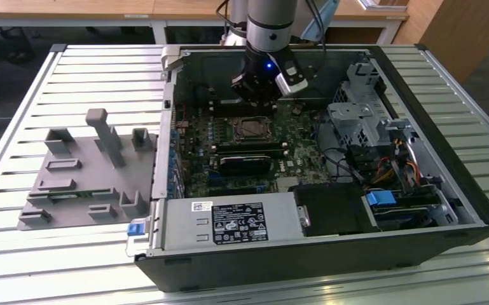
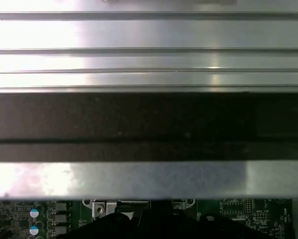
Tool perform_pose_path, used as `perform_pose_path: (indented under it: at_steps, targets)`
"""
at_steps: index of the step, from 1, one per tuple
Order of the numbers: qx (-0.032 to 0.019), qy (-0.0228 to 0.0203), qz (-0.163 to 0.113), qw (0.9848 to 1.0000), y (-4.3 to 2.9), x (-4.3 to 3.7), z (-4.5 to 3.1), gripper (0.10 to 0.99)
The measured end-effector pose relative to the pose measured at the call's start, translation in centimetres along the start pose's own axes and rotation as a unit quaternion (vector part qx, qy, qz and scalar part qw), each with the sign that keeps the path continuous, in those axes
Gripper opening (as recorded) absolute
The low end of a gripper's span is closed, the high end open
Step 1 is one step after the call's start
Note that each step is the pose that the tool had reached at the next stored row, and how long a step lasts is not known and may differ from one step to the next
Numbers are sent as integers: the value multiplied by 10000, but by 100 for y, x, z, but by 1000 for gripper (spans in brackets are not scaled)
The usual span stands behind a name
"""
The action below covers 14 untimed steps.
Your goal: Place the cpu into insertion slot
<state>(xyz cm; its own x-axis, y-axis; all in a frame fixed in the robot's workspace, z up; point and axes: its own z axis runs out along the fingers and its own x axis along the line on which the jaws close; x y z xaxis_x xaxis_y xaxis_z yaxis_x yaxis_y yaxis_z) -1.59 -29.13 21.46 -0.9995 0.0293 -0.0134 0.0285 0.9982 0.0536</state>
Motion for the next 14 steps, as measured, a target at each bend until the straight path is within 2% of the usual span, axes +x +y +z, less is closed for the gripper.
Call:
perform_pose_path:
  at_steps: [14]
  targets:
    - [-9, 1, 1, 10000, -85, -5, -17, 106]
